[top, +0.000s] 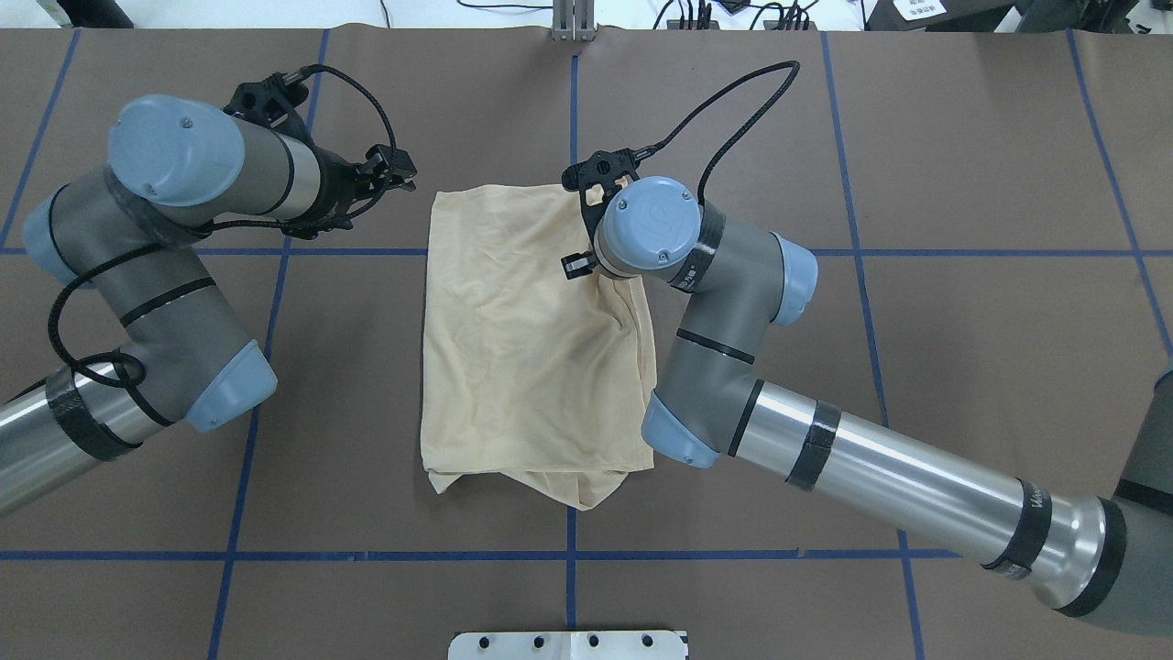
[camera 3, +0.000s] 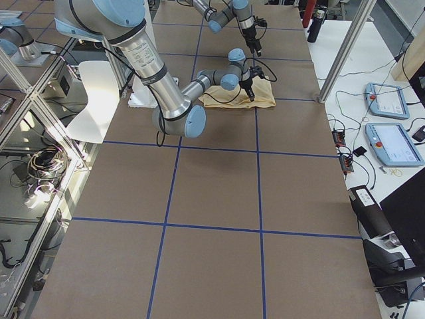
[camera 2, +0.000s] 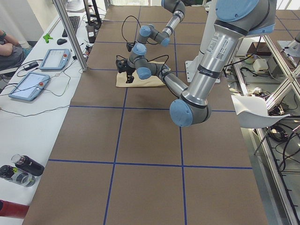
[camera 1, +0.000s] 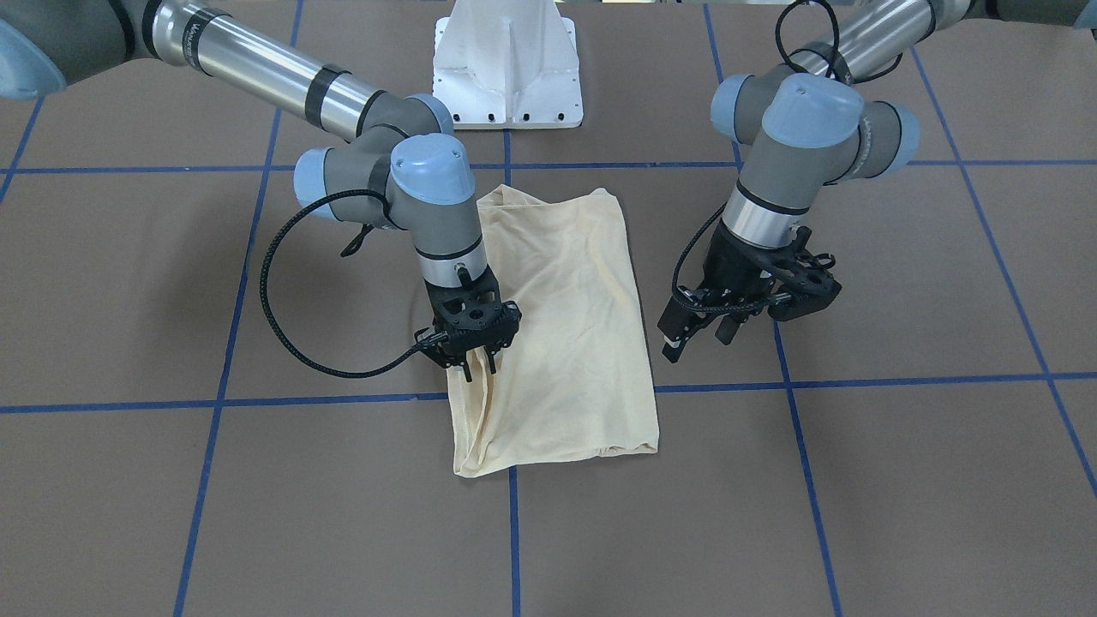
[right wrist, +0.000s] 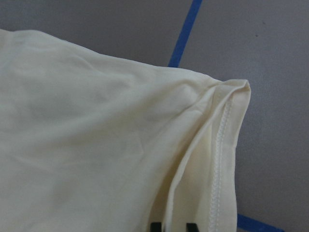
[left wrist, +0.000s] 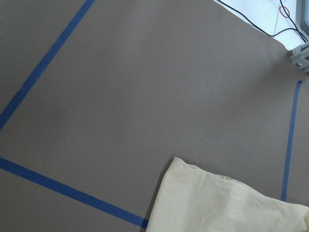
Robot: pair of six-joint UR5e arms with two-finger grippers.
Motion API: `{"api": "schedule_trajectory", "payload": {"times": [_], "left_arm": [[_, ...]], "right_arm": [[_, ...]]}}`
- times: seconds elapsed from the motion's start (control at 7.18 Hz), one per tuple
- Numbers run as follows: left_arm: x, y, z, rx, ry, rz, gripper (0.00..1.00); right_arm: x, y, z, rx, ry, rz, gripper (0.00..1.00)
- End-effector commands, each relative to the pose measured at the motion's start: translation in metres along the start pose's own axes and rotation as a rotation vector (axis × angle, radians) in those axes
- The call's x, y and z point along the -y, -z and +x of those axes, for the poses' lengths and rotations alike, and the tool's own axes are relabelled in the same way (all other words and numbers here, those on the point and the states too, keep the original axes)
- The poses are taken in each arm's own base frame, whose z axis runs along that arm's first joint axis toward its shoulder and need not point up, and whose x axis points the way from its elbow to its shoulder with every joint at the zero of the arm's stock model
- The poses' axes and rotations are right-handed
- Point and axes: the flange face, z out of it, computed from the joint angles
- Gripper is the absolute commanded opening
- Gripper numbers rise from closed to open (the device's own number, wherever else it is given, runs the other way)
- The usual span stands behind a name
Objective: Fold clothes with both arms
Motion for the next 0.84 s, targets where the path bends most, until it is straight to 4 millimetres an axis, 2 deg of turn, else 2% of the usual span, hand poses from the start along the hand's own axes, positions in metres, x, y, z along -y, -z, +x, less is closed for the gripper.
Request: {"api": "schedule_trajectory", "payload": {"times": [0.0,0.42,0.56,0.7], "left_arm": [[0.000,0.000,0.000,0.001,0.001,0.000,1.00],[0.000,0.000,0.000,0.001,0.001,0.000,1.00],[0.000,0.000,0.000,-0.001,0.001,0.000,1.00],[0.000,0.000,0.001,-0.002,0.001,0.000,1.00]], "right_arm": [[-0.002,-0.001,0.000,0.004,0.000,-0.009,0.00],[-0.001,-0.001,0.004,0.010,0.000,-0.018,0.00],[-0.003,-0.003,0.017,0.008,-0.005,-0.029,0.00],[-0.008,-0.006,0.038,0.008,-0.011,-0.050,0.00]]}}
